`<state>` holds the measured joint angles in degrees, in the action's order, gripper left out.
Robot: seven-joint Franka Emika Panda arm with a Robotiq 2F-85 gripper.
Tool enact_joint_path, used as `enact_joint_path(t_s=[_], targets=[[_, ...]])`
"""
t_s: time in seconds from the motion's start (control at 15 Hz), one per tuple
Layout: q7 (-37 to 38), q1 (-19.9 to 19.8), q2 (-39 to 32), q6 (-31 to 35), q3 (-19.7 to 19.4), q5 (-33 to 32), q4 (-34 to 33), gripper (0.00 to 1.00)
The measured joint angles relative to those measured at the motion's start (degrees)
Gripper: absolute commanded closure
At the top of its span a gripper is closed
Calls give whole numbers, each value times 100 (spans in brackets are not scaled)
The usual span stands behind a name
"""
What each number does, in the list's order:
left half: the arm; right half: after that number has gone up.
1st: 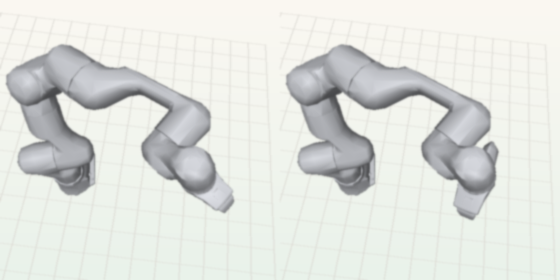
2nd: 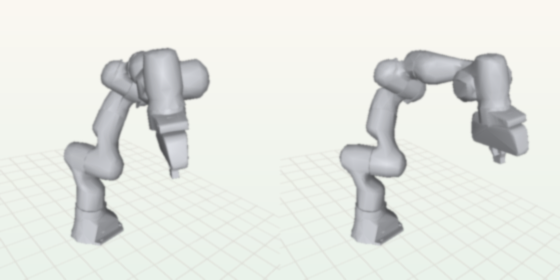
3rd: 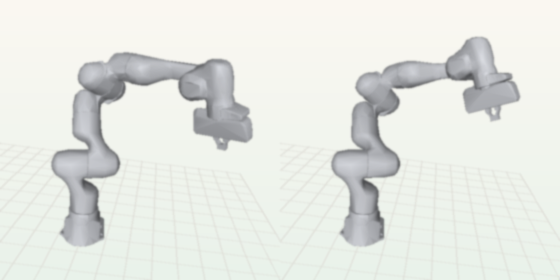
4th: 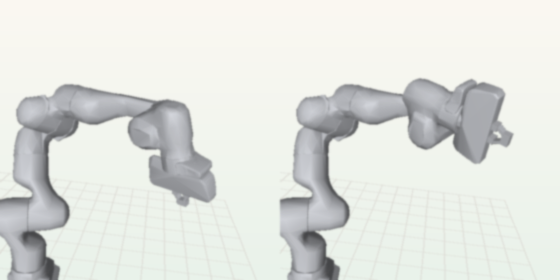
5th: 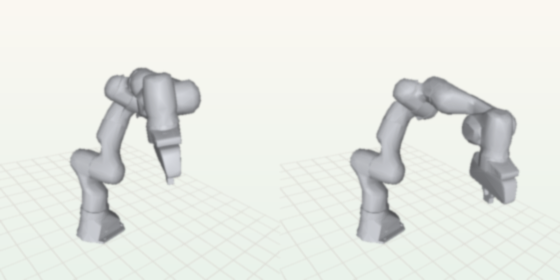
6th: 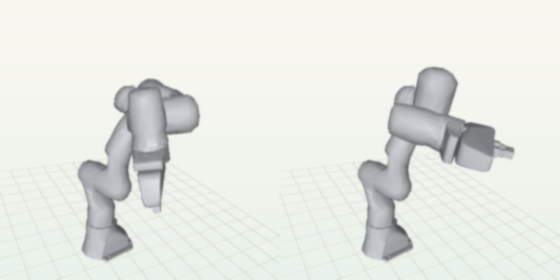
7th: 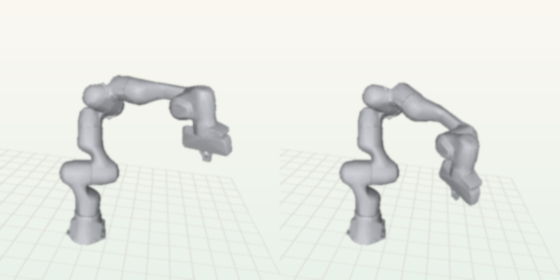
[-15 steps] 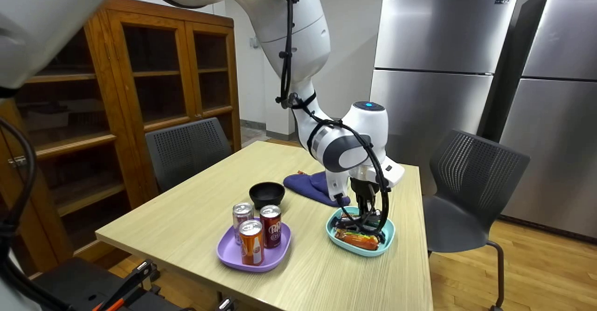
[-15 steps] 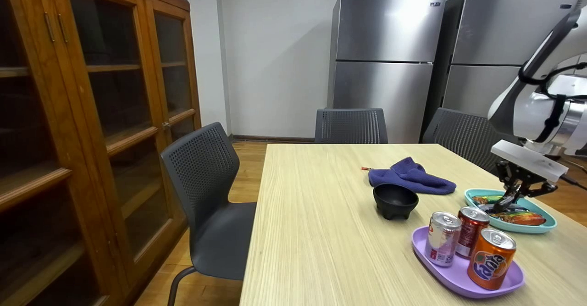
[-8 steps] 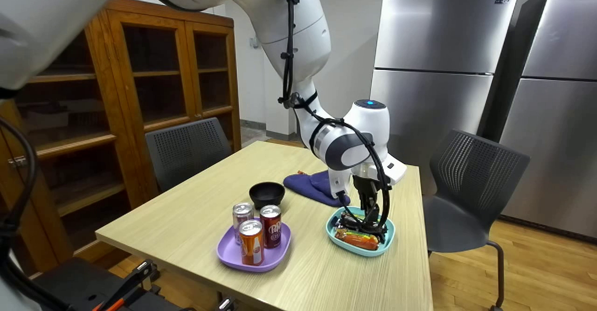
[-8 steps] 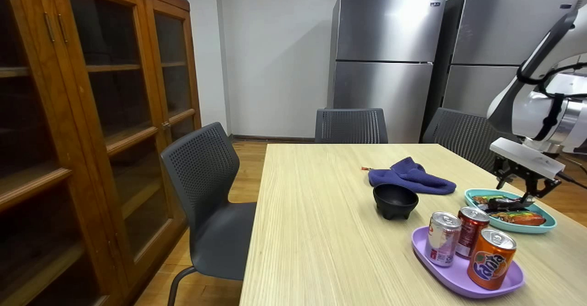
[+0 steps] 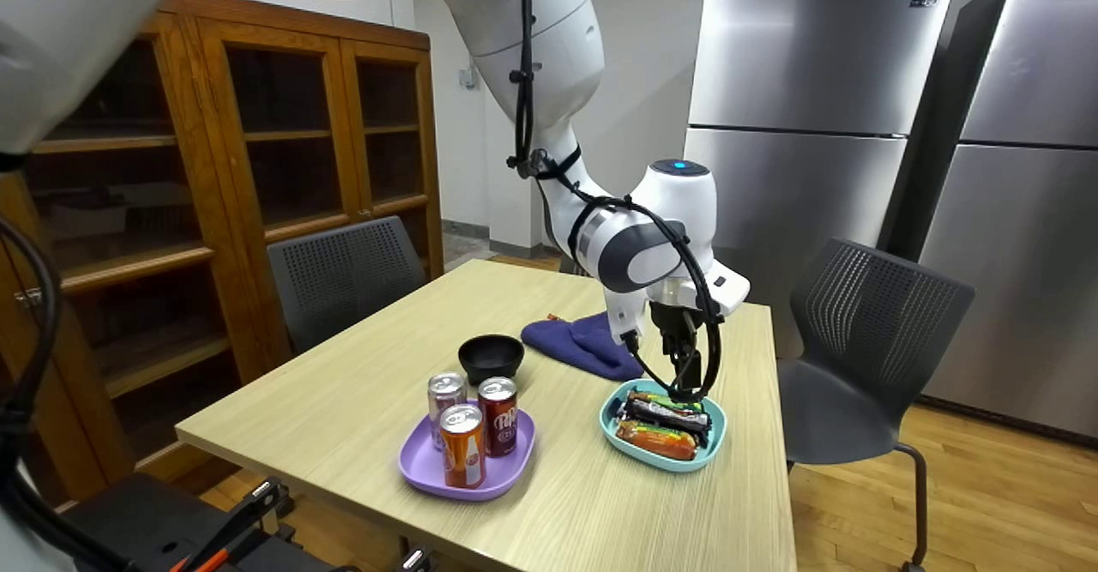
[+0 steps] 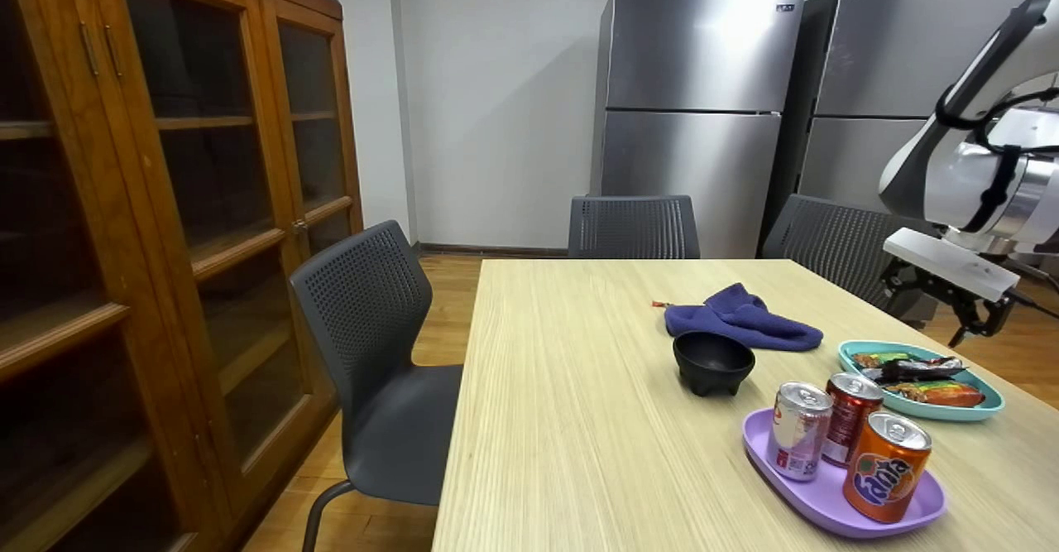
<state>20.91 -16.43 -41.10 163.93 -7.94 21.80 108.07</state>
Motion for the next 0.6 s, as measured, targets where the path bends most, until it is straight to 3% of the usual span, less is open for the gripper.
enact_joint_path(t_s=[0.27,0.6], targets=[[-266,29,297,-31,5,-45,279,0],[-1223,0,912,-139,111,-223,918,0]])
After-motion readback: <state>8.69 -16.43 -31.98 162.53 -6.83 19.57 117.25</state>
